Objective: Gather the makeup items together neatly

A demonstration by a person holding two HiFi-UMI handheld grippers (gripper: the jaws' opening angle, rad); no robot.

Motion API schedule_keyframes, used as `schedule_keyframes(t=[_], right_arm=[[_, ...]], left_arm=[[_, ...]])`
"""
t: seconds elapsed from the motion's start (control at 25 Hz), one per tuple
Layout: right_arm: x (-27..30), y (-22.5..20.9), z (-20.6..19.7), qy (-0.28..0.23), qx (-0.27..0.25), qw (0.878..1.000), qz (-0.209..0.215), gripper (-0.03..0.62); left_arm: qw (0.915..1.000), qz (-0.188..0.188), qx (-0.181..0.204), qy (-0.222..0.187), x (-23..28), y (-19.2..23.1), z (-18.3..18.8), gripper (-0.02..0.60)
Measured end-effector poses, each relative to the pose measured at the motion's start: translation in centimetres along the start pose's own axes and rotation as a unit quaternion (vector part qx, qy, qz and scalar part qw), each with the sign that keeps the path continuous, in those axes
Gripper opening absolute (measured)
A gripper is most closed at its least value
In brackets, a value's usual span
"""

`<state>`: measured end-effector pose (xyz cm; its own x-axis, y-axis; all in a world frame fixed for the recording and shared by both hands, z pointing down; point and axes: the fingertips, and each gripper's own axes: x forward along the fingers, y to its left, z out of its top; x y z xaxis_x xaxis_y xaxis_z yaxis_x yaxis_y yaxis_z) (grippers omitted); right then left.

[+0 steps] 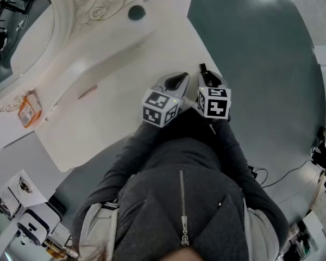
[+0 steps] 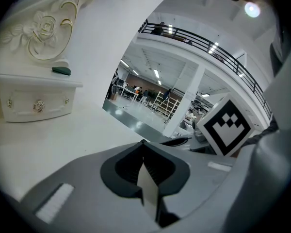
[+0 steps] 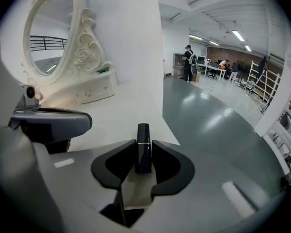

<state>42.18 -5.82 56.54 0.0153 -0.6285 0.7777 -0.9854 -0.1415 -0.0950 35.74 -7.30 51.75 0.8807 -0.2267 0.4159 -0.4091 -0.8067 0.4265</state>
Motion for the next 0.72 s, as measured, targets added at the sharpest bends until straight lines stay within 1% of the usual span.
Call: schedule_keyframes(t=[0.4,0.72], right_arm=[[-0.5,0.5,-0.3,-0.003,-0.003,1.0,0.002,0.105],[-0.9,1.1,-0.6,-0.009,-0.012,1.0,0.005,0.104]], left_arm=[[1.0,0.002,0.0,-0.005,-0.8,0.1,-0.2,0.011],[0.9999,0.008,-0.005,-0.008,-1.8,-0.1,-1.1,0.011]])
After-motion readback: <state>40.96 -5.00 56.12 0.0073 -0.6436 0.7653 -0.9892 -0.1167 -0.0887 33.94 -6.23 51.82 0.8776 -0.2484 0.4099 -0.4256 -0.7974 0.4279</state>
